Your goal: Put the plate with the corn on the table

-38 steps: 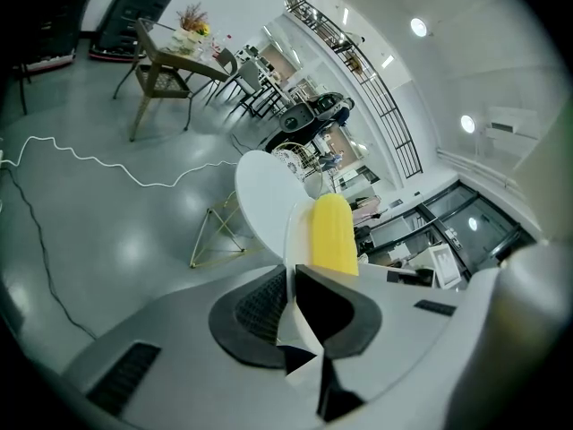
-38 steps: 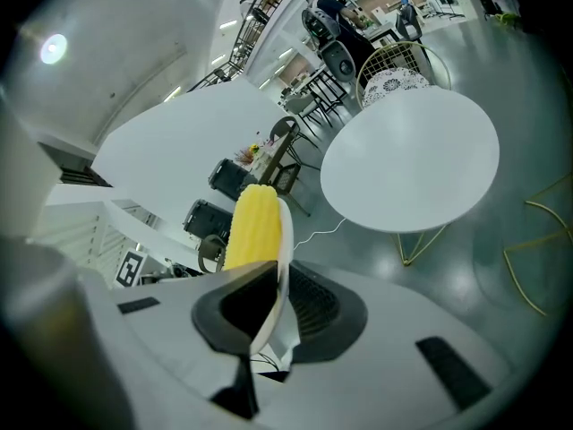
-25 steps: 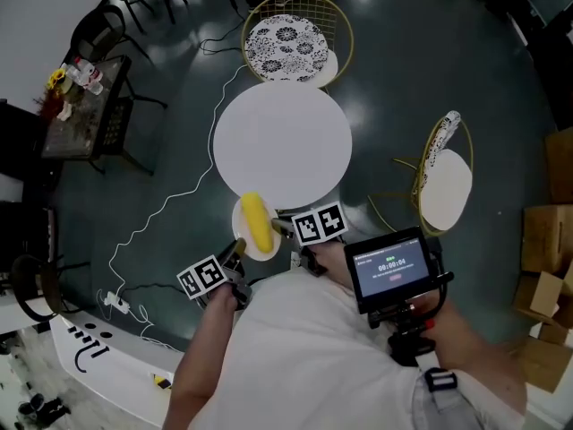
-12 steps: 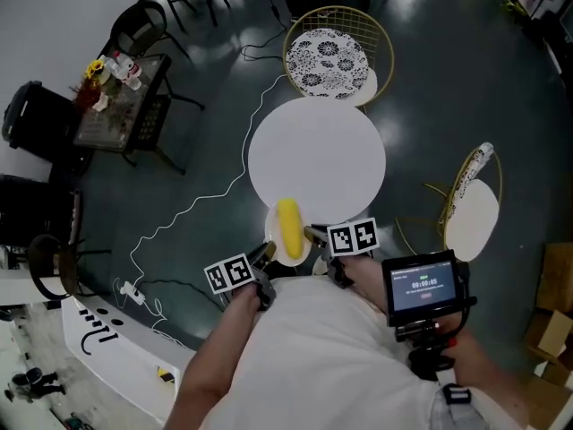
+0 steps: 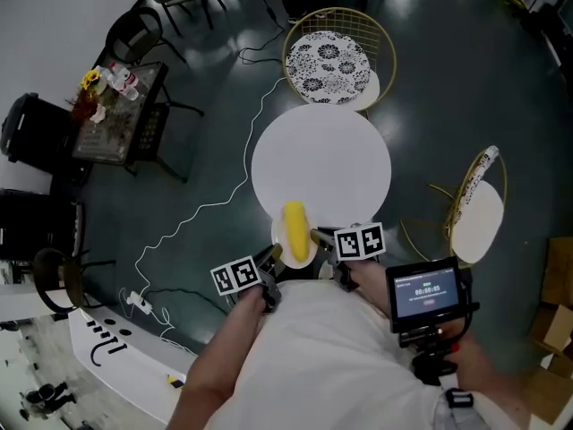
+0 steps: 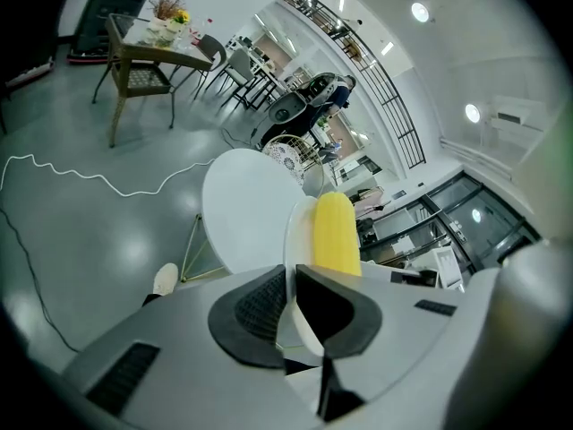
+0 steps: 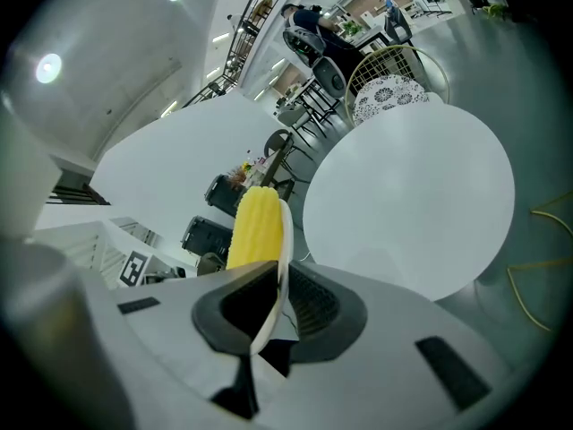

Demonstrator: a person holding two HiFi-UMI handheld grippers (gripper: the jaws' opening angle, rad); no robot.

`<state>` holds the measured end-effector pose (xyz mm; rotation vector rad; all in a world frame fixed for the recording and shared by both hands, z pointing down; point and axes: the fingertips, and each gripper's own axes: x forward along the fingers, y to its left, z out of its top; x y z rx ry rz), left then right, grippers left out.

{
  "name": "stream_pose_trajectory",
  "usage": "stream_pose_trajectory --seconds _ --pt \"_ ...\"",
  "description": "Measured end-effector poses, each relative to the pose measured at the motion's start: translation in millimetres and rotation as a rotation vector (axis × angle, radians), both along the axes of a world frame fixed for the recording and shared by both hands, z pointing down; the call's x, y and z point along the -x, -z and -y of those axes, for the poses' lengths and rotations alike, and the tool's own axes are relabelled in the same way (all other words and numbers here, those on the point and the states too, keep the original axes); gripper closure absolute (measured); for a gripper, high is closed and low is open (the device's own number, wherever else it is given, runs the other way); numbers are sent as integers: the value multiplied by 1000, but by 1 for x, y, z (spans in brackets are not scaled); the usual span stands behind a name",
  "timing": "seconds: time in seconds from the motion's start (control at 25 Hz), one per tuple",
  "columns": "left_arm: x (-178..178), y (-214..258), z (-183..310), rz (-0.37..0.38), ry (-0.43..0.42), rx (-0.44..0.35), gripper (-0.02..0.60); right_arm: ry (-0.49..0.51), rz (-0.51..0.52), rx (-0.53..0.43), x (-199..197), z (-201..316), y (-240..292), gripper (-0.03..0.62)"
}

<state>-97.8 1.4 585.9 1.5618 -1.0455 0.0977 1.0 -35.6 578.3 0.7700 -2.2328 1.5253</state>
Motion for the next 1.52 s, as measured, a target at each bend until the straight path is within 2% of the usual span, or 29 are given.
stream_pose_trajectory --seconds 0.24,0.92,1.52 --pt "17 -4 33 4 -37 -8 543 -1 -21 -19 16 30 -5 549" --pt "36 -32 98 3 -112 12 543 -45 -40 19 34 87 -34 549" --pt "25 -61 137 20 -170 36 543 -79 -63 50 21 122 -66 549"
